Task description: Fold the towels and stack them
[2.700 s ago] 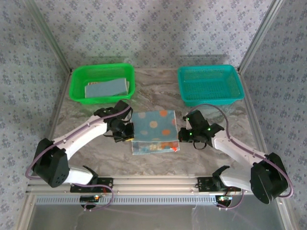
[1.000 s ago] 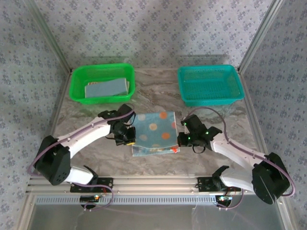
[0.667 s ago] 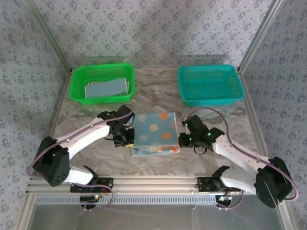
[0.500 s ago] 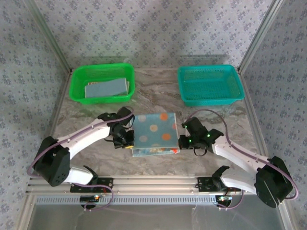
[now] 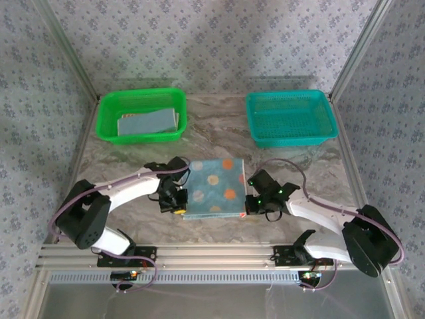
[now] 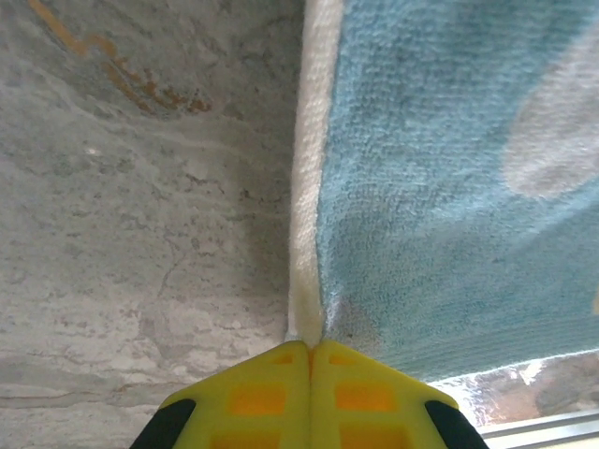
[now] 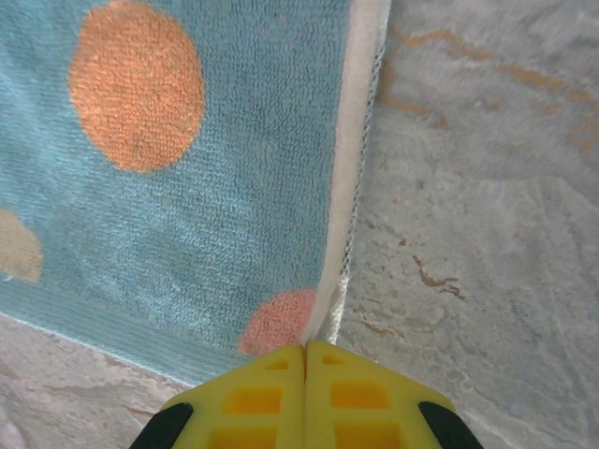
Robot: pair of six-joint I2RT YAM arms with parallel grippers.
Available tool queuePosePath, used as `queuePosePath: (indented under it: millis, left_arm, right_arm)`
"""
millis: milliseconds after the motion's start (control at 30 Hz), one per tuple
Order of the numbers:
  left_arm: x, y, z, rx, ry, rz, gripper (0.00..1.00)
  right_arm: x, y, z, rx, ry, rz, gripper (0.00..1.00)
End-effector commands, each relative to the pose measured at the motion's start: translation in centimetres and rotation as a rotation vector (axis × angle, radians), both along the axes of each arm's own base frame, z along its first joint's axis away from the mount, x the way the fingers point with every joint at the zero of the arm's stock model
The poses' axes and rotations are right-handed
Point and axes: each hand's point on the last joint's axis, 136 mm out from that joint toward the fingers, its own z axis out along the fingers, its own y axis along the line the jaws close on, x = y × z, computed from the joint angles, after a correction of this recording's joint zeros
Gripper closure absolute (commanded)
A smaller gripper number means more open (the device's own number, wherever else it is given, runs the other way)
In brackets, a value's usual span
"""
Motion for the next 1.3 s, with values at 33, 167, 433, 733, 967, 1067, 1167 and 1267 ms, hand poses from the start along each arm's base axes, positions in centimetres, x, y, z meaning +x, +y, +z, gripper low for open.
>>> queuePosePath:
  millis: [33,167,433,733,967,1067,1167,1267]
  left_arm:
    - [-0.4,-0.3,-0.7,0.007,0.018,-0.027,0.98]
    - [-0.6,-0.2,-1.0,0.022,0.026,-0.038,0.84]
    - [0.3,1.0,1.5,0.097,-0.016,-0.088,0.49]
    - [6.6,0.1,6.1,-0.007,-0.184,-0.015,0.56]
    - [11.1,-3.6,5.3,-0.089,-0.218,0.021,0.83]
    - [11.3,-4.1,3.0,-0.084,-0.173,0.023,0.85]
    - [10.6,-3.8,0.8,-0.052,-0.117,0.013,0.86]
    - [9.4,-2.9,-0.7,-0.018,-0.077,0.006,0.87]
  right_arm:
    - [-0.4,-0.3,-1.0,-0.030,0.010,-0.007,0.95]
    - [-0.6,-0.4,-1.3,-0.044,0.017,0.004,0.79]
    - [-0.3,-0.9,0.9,-0.064,-0.015,0.028,0.59]
    - [5.3,0.8,5.0,0.028,-0.118,-0.009,0.64]
    - [9.6,3.7,4.5,0.043,-0.147,0.044,0.76]
    - [10.0,4.6,3.1,0.045,-0.122,0.068,0.77]
    - [9.5,5.3,1.7,0.034,-0.093,0.088,0.77]
    - [8.3,5.4,0.2,0.015,-0.062,0.095,0.78]
